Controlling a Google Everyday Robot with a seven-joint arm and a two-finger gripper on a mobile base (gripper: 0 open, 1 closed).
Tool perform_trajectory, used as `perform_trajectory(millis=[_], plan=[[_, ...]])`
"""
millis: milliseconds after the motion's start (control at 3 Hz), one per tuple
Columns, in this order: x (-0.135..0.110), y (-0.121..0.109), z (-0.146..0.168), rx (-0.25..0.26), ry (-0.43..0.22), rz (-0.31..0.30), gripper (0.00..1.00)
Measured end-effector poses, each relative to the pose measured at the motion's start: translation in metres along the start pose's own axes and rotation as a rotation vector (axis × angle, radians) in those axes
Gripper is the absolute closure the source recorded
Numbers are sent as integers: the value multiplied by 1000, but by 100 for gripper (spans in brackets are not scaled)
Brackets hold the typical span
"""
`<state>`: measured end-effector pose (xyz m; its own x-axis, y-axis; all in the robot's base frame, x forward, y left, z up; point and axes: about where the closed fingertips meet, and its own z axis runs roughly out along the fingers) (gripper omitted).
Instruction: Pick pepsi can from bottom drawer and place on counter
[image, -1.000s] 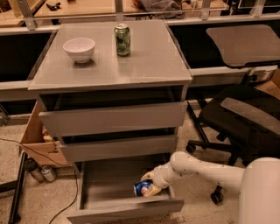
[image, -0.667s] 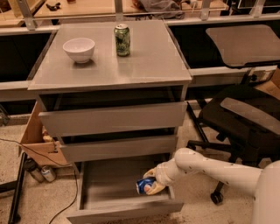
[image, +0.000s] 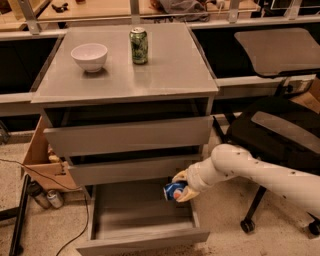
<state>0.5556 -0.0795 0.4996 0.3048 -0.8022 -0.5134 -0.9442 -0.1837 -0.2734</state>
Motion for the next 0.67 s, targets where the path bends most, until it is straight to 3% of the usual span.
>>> perform_trajectory(millis=[667], plan=[[-27, -45, -102, 86, 75, -10, 100]])
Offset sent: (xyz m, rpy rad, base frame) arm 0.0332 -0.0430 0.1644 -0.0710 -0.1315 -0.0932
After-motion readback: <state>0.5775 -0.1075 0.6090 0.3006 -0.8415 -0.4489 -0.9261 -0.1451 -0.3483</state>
